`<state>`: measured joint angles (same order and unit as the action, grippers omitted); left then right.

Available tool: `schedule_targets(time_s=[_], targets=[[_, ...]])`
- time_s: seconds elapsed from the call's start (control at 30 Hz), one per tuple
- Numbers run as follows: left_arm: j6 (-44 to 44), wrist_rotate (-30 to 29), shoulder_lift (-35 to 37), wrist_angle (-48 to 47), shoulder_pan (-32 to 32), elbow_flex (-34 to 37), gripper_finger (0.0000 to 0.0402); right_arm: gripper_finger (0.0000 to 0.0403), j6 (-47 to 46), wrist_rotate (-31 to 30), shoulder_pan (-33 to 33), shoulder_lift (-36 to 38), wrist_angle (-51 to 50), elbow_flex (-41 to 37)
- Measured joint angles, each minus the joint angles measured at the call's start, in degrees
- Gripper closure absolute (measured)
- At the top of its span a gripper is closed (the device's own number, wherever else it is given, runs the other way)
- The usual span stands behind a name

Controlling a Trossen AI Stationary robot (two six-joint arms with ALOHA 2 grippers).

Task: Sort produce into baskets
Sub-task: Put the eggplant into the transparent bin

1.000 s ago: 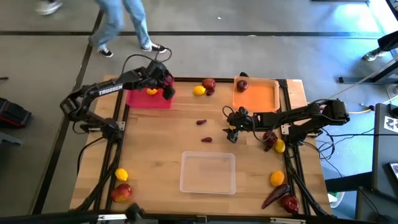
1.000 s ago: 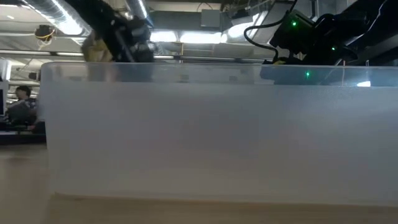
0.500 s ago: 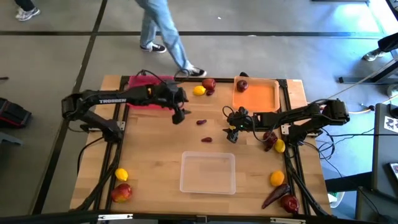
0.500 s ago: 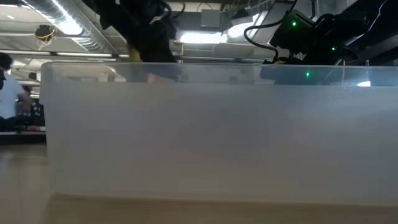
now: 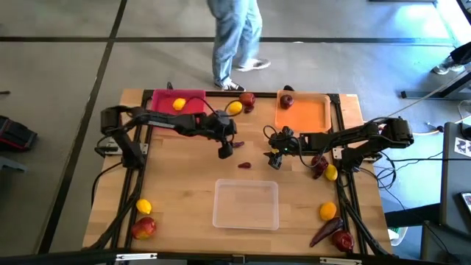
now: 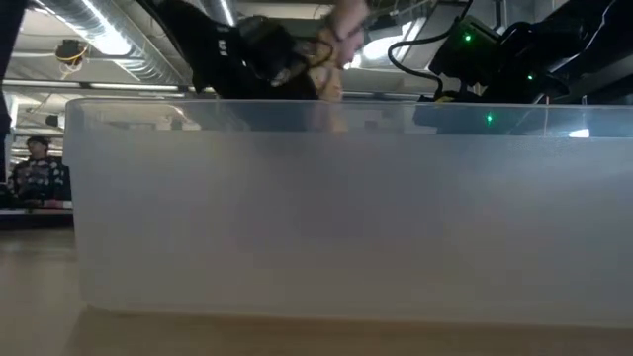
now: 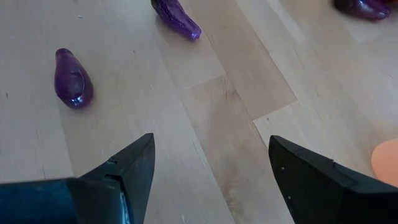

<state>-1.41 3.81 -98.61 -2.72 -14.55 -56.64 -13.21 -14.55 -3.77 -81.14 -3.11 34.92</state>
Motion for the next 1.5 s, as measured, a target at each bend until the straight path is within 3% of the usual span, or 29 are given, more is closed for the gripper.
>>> schedule_targets(time_s=[0.47,0.9,1.13,1.3,1.5], targets=[[-3.30,-0.26,-9.17,3.96,0.17,0.02,0.0119,0.0125,0.02,0.00,0.00,0.00,-0.02,0.00],[-10.02,-1.22,-10.76,4.44,-0.65,0.02,0.0262,0.0125,0.01,0.00,0.00,0.00,-0.02,0.00],[-11.07,-0.21,-12.10,4.41,-1.24,-0.05,0.0320,0.0125,0.02,0.00,0.02,0.00,-0.08,0.00],[-12.01,-0.57,-11.01,3.63,-0.28,-0.04,0.0343,0.0125,0.01,0.00,0.01,0.00,-0.20,0.00],[-11.91,-0.61,-3.75,-0.34,1.74,0.01,0.0337,0.0125,0.01,0.00,0.02,0.00,-0.20,0.00]])
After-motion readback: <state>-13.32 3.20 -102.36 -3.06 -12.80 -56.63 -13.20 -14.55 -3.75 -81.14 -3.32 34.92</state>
